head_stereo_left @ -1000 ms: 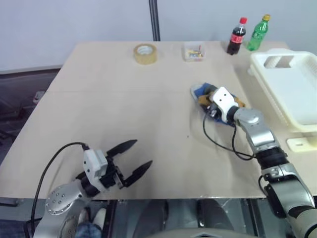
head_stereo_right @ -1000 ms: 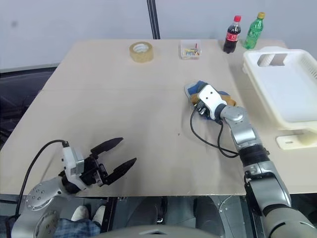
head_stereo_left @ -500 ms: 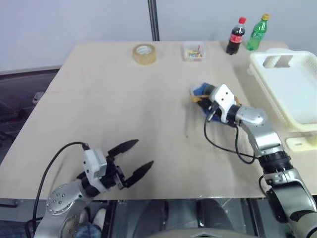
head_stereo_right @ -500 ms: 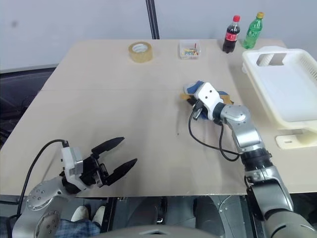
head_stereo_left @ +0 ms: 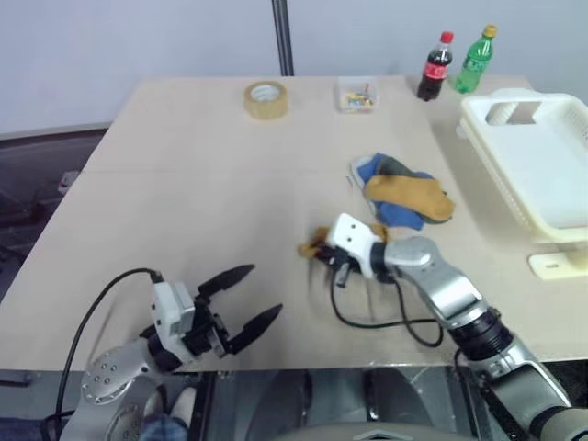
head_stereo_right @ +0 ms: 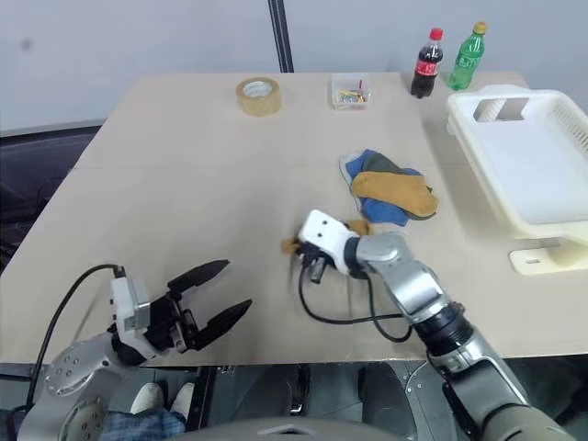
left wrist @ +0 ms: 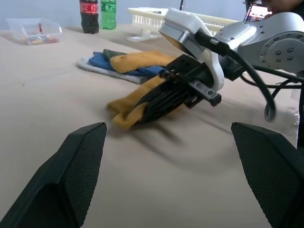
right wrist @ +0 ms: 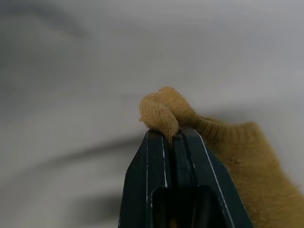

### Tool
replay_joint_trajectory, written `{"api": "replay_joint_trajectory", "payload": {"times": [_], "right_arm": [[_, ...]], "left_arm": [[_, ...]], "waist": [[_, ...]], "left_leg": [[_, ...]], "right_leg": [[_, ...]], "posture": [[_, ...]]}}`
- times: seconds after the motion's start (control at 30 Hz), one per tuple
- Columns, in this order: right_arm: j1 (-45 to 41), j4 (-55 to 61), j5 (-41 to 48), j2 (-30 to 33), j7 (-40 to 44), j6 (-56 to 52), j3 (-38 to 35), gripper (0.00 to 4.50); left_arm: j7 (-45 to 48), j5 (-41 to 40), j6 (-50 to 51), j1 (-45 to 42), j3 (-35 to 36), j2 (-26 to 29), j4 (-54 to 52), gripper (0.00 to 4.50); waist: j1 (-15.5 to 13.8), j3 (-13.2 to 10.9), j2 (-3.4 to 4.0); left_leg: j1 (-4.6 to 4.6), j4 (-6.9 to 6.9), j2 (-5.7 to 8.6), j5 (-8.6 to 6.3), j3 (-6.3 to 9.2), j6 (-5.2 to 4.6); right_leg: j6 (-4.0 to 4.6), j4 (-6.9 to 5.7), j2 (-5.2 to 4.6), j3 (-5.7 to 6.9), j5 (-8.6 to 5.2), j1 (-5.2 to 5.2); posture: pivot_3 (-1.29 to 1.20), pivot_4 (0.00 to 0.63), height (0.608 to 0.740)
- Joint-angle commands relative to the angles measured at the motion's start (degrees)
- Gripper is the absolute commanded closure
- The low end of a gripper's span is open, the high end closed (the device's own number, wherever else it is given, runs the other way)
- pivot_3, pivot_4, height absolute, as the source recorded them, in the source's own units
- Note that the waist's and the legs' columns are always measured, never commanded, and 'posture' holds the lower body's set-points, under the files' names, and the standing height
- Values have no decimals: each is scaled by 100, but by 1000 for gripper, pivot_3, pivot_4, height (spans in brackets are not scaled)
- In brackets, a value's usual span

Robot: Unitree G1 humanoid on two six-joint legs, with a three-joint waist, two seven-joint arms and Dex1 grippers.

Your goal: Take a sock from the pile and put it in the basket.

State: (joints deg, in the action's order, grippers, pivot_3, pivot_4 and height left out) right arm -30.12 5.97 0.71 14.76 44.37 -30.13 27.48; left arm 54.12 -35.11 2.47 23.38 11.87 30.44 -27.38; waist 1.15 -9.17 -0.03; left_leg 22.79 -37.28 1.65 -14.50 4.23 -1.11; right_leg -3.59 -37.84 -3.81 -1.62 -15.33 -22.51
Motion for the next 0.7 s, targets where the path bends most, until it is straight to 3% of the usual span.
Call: {"api": "replay_joint_trajectory", "payload": {"times": [0.03,0.13,0.2,0.27,0.37,0.4,0.47,0.6,0.63,0.7], "right_arm": [[-551,79,565,-1023,-342,-256,-344,4467],[-821,372,1457,-2007,-1017,-911,-1445,4467],[-1111,539,2093,-2509,-1986,-1793,-2724,4467],[-1238,545,2318,-2279,-2523,-2455,-3317,4467],[-842,481,2123,-1376,-2385,-2903,-3143,4467],[-575,438,1902,-983,-2280,-2841,-2860,3959],[-55,462,1752,-328,-2090,-3013,-2369,3445],[556,830,1434,278,-2200,-2723,-1977,1609],[679,973,1318,401,-2254,-2524,-1967,1357],[863,1198,1020,751,-2192,-1834,-1865,1357]], "left_arm": [[65,-182,-9,142,188,52,-190,0],[58,-213,7,215,236,58,-239,0],[48,-237,16,271,297,78,-278,0],[60,-231,20,343,328,86,-304,0],[61,-187,15,391,276,62,-328,0],[44,-160,13,338,233,47,-304,0],[21,-126,20,205,178,32,-243,0],[68,-118,20,117,187,54,-157,0],[89,-119,18,115,196,63,-137,0],[113,-93,8,94,191,70,-75,0]], "waist": [[7,-1,-3],[71,-5,-2],[26,-1,-7],[-67,12,-26],[-32,19,-37],[-27,22,-42],[-32,18,-19],[102,8,6],[114,10,4],[111,8,4]], "left_leg": [[0,0,0,0,0,0],[3,6,-4,4,2,8],[5,10,-7,5,8,11],[9,10,15,5,19,11],[10,9,17,5,15,10],[9,10,16,5,13,9],[8,16,14,5,12,9],[11,26,4,6,-9,8],[-3,27,-2,6,-10,8],[-5,20,-4,6,-5,8]], "right_leg": [[0,0,0,1,0,0],[1,-8,6,-4,0,-9],[1,-8,5,0,0,-14],[2,2,-23,15,0,-6],[2,10,-25,12,0,-4],[3,9,-24,10,0,-6],[5,8,-21,12,-1,-8],[15,-7,-21,-8,-9,-22],[14,-13,-17,-9,-9,-15],[13,-12,7,-3,-9,-5]], "posture": [[0,150,738],[0,150,738],[0,150,738],[0,150,738],[0,150,738],[0,150,738],[0,150,738],[0,150,738],[0,150,738],[0,150,738]]}}
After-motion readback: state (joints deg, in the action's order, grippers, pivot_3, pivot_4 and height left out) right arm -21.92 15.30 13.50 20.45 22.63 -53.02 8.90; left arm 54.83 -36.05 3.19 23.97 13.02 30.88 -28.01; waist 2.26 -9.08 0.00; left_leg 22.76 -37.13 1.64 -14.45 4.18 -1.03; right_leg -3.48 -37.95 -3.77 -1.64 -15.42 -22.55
